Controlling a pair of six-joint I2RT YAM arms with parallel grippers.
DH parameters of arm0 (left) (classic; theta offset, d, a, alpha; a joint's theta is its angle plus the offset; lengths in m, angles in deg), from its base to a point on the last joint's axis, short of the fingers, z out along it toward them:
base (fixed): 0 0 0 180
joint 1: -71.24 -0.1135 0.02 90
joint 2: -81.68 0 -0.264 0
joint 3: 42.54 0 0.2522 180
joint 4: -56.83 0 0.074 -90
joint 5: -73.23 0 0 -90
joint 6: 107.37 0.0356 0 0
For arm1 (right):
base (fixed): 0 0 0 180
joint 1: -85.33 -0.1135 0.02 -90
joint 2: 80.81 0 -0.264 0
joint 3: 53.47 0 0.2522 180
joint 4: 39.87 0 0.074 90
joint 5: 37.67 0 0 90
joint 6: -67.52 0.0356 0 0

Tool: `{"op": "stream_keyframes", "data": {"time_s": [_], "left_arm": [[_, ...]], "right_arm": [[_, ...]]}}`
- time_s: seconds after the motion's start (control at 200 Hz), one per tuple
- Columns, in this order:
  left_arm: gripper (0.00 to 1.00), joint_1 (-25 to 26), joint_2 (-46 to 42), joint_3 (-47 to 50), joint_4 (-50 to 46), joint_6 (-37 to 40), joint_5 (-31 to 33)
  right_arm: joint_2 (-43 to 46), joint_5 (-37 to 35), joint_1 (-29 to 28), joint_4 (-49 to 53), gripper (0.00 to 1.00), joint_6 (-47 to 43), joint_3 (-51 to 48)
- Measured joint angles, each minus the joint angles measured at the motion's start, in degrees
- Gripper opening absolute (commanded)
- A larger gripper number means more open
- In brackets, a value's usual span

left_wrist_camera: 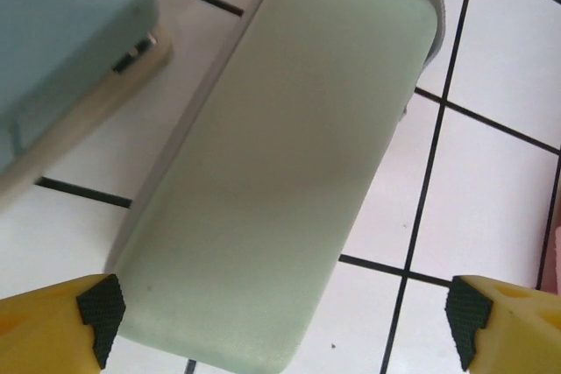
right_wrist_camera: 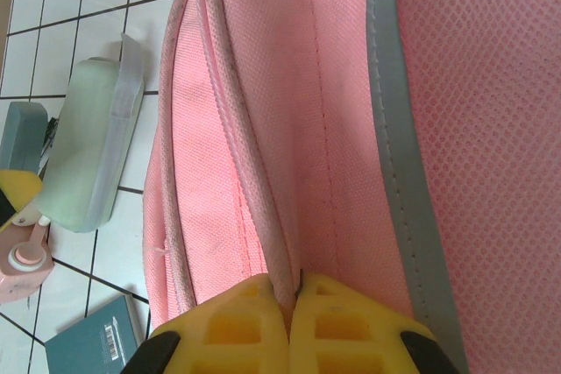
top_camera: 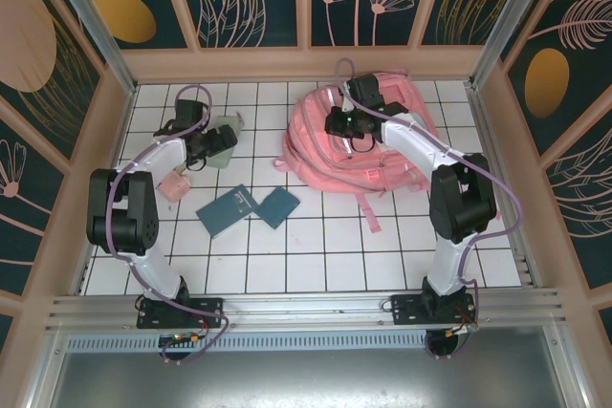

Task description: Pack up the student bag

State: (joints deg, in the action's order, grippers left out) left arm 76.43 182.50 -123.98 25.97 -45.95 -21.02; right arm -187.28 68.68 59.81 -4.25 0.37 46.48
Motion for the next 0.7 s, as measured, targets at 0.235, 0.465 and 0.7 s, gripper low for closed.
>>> {"op": "stream_keyframes", "data": {"time_s": [0.235,0.465,0.7], "left_arm": [[0.96,0.0,4.2,-5.0,-1.2,5.7,3.1],[0.92,0.4,8.8,-5.8,-1.7,8.6,3.5],[0.86,2.4,13.9,-7.8,-1.6,10.4,5.0]], "right_arm": [[0.0,0.0,0.0,0.0,0.00,0.0,0.0],[-0.1,0.0,0.0,0.1,0.00,0.0,0.3],[-0.5,0.2,0.0,0.2,0.00,0.1,0.9]]}}
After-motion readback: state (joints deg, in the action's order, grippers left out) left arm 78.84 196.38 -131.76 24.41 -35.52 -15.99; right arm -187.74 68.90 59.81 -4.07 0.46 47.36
